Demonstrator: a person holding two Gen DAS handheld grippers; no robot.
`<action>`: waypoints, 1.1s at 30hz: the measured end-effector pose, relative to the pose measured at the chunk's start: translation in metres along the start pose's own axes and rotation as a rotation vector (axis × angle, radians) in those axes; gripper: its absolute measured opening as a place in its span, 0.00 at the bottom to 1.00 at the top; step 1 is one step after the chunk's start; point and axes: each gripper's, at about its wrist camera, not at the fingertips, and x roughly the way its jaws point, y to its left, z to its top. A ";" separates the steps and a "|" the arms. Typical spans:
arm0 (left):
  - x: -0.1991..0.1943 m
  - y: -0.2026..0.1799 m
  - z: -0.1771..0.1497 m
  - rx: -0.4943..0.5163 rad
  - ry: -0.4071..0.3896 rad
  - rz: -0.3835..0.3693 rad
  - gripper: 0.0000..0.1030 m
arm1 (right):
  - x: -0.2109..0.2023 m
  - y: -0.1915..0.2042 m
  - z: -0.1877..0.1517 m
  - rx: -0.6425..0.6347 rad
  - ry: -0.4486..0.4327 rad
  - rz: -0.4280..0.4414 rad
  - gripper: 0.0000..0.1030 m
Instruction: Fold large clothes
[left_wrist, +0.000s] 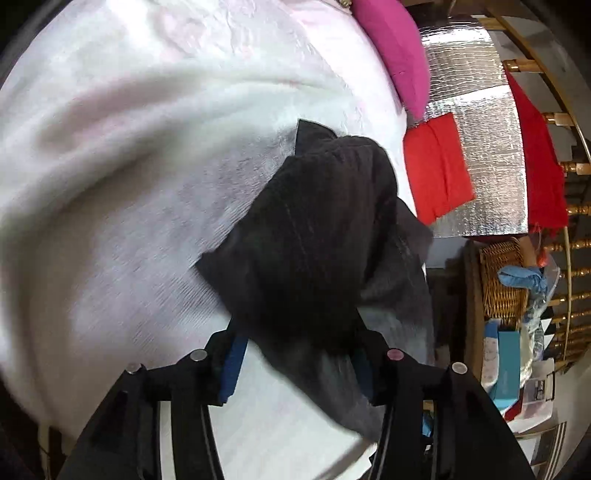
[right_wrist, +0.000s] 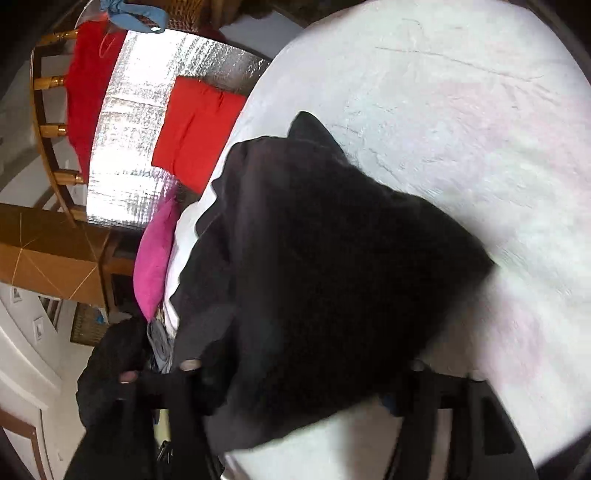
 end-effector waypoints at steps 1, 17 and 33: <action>-0.012 -0.002 -0.004 0.029 -0.009 0.019 0.54 | -0.010 0.003 -0.004 -0.023 0.010 0.002 0.71; 0.038 -0.180 0.024 0.581 -0.079 0.253 0.75 | 0.016 0.165 0.051 -0.539 -0.013 -0.099 0.71; 0.201 -0.194 0.043 0.825 0.101 0.505 0.75 | 0.185 0.166 0.088 -0.761 0.159 -0.502 0.77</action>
